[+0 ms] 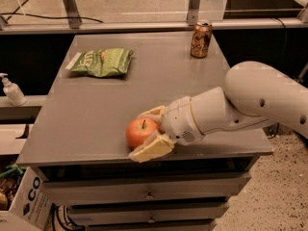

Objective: Move apple near green jalapeno chip bag

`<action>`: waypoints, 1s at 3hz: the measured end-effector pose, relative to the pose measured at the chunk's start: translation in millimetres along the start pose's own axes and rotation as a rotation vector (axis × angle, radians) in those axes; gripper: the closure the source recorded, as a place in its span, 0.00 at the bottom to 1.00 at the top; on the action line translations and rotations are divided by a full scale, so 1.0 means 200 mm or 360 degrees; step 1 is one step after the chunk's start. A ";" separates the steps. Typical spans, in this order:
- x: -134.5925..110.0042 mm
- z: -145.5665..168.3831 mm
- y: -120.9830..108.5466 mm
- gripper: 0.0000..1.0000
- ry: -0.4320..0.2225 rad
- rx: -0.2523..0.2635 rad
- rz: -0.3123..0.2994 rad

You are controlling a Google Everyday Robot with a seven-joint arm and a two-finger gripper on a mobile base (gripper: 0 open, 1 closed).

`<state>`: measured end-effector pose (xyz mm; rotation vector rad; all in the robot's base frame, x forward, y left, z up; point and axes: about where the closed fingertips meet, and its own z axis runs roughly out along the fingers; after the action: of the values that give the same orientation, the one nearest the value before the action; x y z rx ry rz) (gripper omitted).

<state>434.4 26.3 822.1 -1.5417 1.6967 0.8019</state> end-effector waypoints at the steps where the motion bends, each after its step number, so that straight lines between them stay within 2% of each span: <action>1: 0.01 -0.03 -0.03 0.65 -0.0027 0.0028 0.0014; 2: -0.02 -0.13 -0.15 0.87 -0.0089 0.0112 0.0050; 3: -0.13 -0.38 -0.36 1.00 -0.0170 0.0285 0.0087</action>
Offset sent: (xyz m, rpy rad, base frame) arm 0.0626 -0.0482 0.0440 0.1128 -0.0454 -0.1620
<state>500.5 -27.3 887.5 -1.3143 1.6896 0.7253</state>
